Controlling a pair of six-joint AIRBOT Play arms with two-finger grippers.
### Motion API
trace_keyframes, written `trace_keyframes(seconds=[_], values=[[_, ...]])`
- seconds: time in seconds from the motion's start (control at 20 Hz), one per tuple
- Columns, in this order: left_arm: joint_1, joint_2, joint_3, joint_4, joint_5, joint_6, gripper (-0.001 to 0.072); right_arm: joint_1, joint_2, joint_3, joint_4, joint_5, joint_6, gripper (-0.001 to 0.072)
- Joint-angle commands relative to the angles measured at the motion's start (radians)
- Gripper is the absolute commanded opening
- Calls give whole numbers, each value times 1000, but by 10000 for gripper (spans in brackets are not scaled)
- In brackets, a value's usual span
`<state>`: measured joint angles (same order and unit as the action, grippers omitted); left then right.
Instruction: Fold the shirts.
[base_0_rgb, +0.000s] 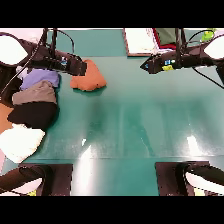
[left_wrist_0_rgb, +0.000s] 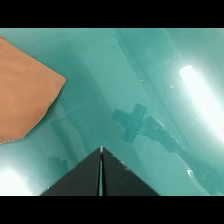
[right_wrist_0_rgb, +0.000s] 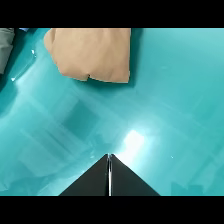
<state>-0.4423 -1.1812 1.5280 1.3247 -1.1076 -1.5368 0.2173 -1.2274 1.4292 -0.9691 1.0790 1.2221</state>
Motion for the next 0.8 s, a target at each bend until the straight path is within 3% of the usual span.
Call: trace_keyframes(seconds=[0.0,0.45,0.5,0.55,0.75], values=[[0,1,-2,0,-1,0,28,0,-2,-2,2,-2,0,17],[1,-1,-3,23,56,2,30,1,-14,-5,1,-6,0,17],[1,-6,-3,80,79,0,239,0,-14,-5,1,-7,0,17],[6,-21,-2,140,86,-22,558,0,-14,-5,1,-6,0,17],[107,-162,-2,212,55,-87,570,2,-14,-5,10,-7,1,18]])
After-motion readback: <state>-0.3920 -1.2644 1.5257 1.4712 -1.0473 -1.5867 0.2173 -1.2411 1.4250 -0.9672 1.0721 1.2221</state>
